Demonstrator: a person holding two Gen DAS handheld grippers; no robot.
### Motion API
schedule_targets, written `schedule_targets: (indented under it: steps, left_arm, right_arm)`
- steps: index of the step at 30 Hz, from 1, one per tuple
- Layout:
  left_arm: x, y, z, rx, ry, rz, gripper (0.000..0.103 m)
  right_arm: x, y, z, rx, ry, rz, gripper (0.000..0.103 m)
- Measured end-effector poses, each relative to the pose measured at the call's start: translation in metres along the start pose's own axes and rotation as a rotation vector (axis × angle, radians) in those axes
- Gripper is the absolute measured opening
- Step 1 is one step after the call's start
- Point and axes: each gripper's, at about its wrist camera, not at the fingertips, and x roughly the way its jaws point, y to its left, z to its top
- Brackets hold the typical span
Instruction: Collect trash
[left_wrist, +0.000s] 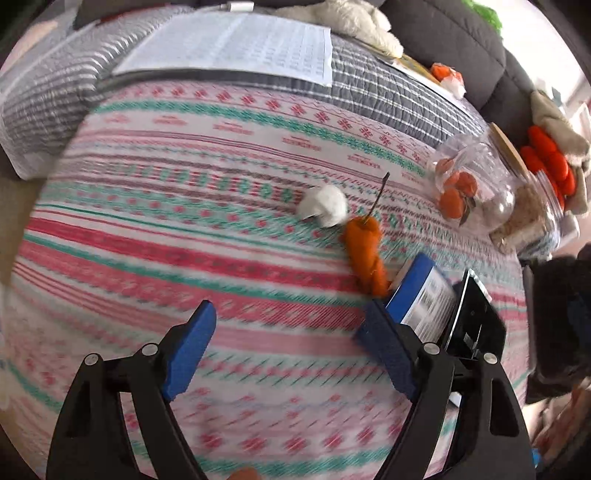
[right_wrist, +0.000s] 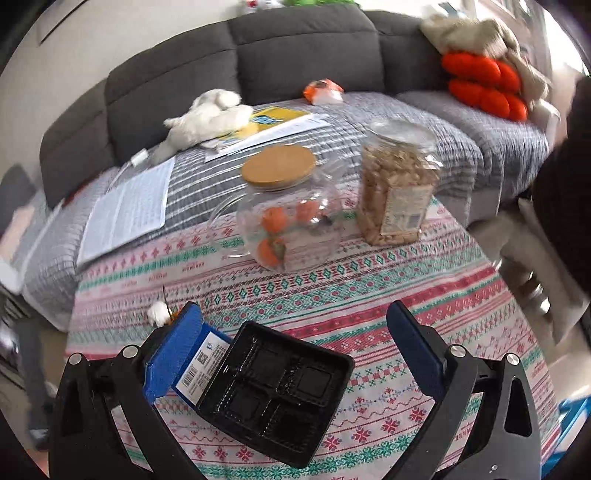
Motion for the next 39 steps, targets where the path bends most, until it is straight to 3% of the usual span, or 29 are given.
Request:
schedule_targets:
  steps: [4, 8, 11, 13, 17, 18, 27, 32, 36, 39]
  left_arm:
    - [0.022, -0.013, 0.018, -0.132, 0.039, -0.069, 0.071]
    - [0.043, -0.03, 0.029, -0.151, 0.079, -0.008, 0.065]
    - [0.05, -0.044, 0.031, -0.114, 0.066, 0.055, 0.064]
    - [0.053, -0.053, 0.031, -0.081, 0.061, 0.101, 0.056]
    - [0.052, -0.062, 0.024, 0.009, 0.042, 0.158, 0.025]
    - [0.05, -0.061, 0.02, 0.03, 0.038, 0.169, 0.021]
    - [-0.004, -0.006, -0.016, 0.064, 0.0, 0.142, 0.019]
    - [-0.043, 0.031, -0.033, 0.044, -0.04, 0.138, 0.019]
    - [-0.06, 0.066, -0.04, -0.069, -0.029, 0.073, 0.019]
    - [-0.066, 0.075, -0.038, -0.076, -0.047, 0.072, 0.019]
  right_arm:
    - [0.0, -0.014, 0.005, 0.037, -0.002, -0.015, 0.096]
    - [-0.001, -0.028, 0.013, 0.078, -0.011, -0.014, 0.096]
    - [0.004, -0.033, 0.015, 0.089, 0.002, -0.015, 0.096]
    - [0.007, -0.033, 0.015, 0.093, 0.01, -0.017, 0.096]
    - [0.012, -0.028, 0.014, 0.08, 0.045, 0.004, 0.096]
    - [0.014, -0.027, 0.013, 0.074, 0.054, 0.006, 0.096]
    - [0.04, 0.01, -0.013, -0.063, 0.133, -0.065, 0.096]
    - [0.043, 0.04, -0.029, -0.137, 0.161, 0.026, 0.096]
    - [0.046, 0.074, -0.039, -0.172, 0.212, 0.225, 0.088]
    - [0.054, 0.096, -0.039, -0.189, 0.217, 0.297, 0.088]
